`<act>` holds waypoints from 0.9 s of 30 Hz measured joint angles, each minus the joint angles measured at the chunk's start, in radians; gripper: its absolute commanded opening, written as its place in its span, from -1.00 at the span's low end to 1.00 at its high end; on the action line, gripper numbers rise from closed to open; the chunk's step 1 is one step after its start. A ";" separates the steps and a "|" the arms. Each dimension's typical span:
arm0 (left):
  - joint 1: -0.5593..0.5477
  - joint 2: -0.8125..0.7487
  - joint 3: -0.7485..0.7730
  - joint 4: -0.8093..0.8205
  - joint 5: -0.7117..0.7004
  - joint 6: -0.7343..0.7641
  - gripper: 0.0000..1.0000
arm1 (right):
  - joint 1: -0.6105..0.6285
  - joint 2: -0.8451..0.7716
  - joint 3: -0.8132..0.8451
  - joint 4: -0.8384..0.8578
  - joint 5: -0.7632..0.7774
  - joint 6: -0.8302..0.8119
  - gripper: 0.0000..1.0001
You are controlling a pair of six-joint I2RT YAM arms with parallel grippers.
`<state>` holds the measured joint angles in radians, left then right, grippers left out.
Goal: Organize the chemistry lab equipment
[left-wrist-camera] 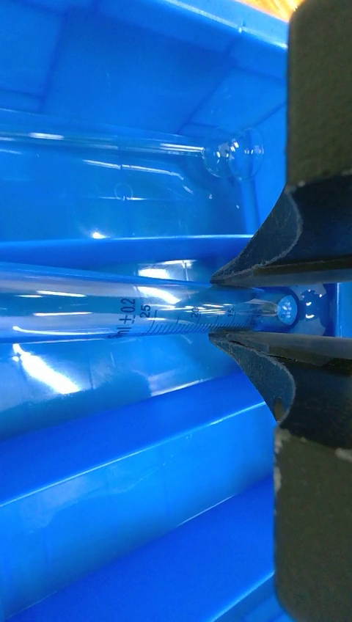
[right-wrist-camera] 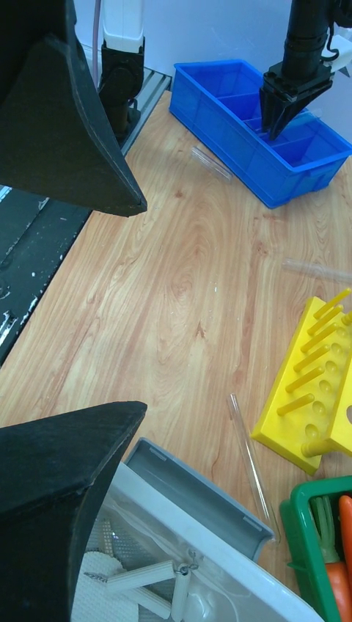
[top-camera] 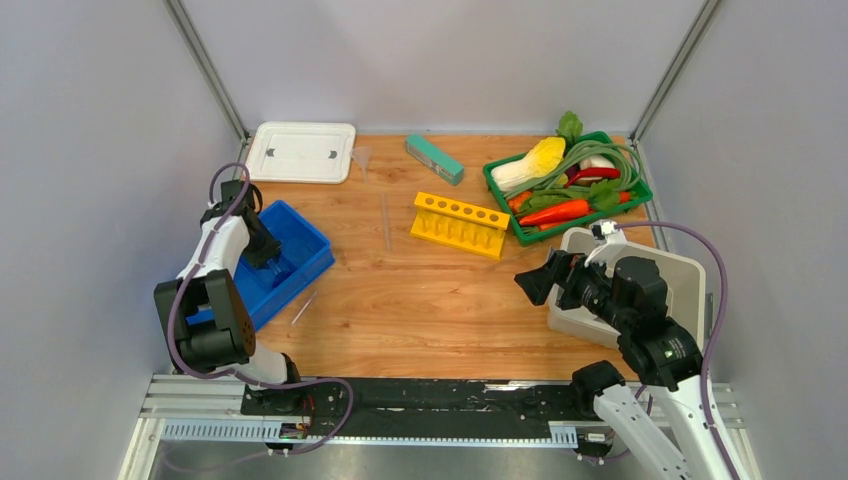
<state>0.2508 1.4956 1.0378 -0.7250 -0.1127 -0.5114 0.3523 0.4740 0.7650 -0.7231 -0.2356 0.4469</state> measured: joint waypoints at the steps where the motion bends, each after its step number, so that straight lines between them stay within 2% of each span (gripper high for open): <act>1: 0.000 0.000 -0.009 0.005 0.001 0.000 -0.66 | 0.000 0.000 -0.001 0.002 0.000 0.000 1.00; 10: 0.000 -0.001 -0.069 0.011 0.026 -0.007 -0.59 | 0.000 0.000 -0.013 0.008 -0.001 0.000 1.00; 14: 0.000 -0.001 -0.069 0.012 0.025 -0.008 -0.43 | 0.000 -0.002 -0.022 0.008 -0.002 0.000 1.00; 27: 0.000 -0.022 -0.068 -0.020 0.018 -0.009 -0.13 | 0.000 0.003 -0.022 0.009 -0.001 0.000 1.00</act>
<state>0.2512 1.4734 0.9695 -0.7448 -0.0952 -0.5205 0.3523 0.4770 0.7429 -0.7139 -0.2367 0.4465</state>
